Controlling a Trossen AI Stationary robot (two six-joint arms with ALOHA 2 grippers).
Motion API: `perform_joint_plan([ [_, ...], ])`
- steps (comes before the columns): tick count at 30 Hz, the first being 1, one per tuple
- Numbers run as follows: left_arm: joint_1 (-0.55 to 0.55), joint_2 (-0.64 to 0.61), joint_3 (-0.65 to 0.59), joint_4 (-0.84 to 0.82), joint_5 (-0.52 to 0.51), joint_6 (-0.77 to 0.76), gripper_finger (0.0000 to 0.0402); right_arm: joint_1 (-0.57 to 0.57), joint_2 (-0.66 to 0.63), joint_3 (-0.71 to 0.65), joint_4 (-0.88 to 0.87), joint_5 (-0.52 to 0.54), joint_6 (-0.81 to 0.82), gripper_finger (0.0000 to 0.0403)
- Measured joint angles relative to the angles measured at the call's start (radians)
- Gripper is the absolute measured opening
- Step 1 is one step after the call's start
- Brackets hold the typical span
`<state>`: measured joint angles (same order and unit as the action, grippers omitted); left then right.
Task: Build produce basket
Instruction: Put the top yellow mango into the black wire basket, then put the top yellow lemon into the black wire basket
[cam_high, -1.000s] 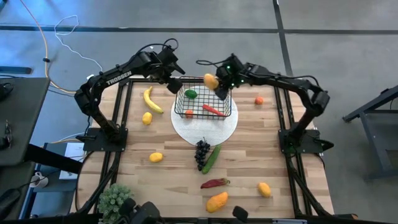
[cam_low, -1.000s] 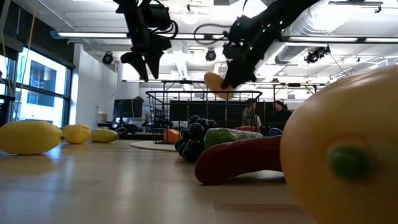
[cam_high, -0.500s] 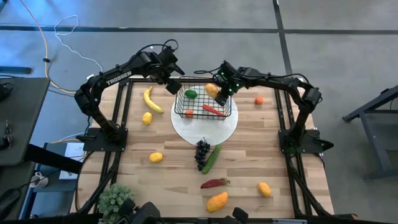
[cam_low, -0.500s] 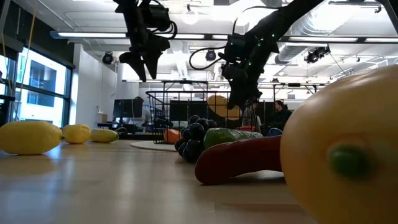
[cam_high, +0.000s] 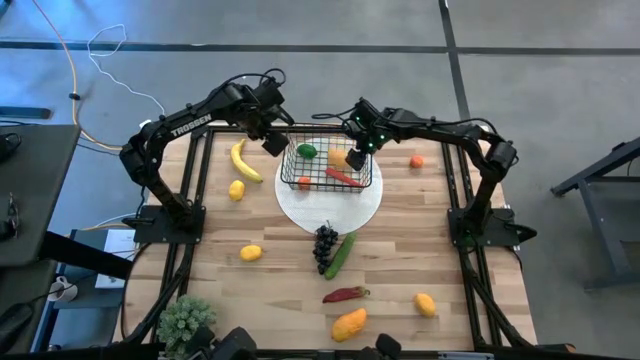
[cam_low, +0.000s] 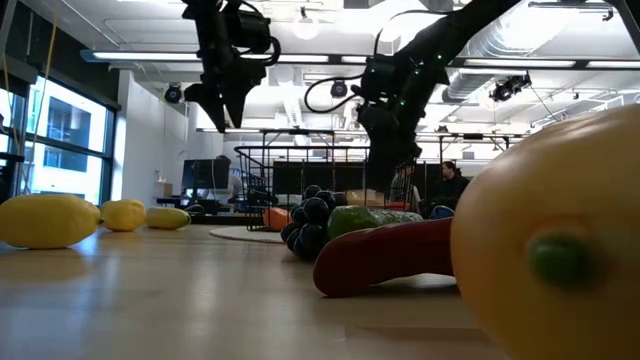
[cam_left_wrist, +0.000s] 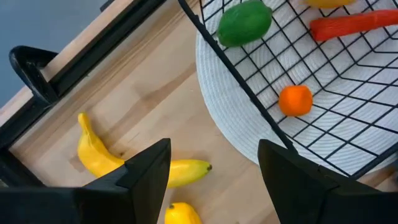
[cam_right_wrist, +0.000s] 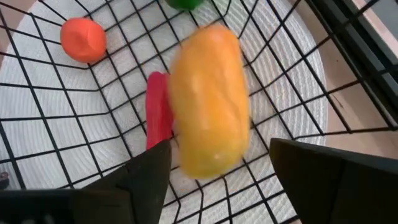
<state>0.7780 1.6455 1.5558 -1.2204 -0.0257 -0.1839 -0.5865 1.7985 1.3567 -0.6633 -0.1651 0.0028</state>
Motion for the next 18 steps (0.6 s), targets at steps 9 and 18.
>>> perform_joint_plan([
  [9,0.001,0.000,0.000,-0.027,-0.009,0.004,0.0241,0.000,0.000,0.075,-0.090,0.056,0.026,0.0252],
  [18,0.001,-0.001,-0.037,-0.180,-0.012,-0.027,0.0252,0.000,0.000,0.162,-0.134,0.060,0.053,0.0254],
])
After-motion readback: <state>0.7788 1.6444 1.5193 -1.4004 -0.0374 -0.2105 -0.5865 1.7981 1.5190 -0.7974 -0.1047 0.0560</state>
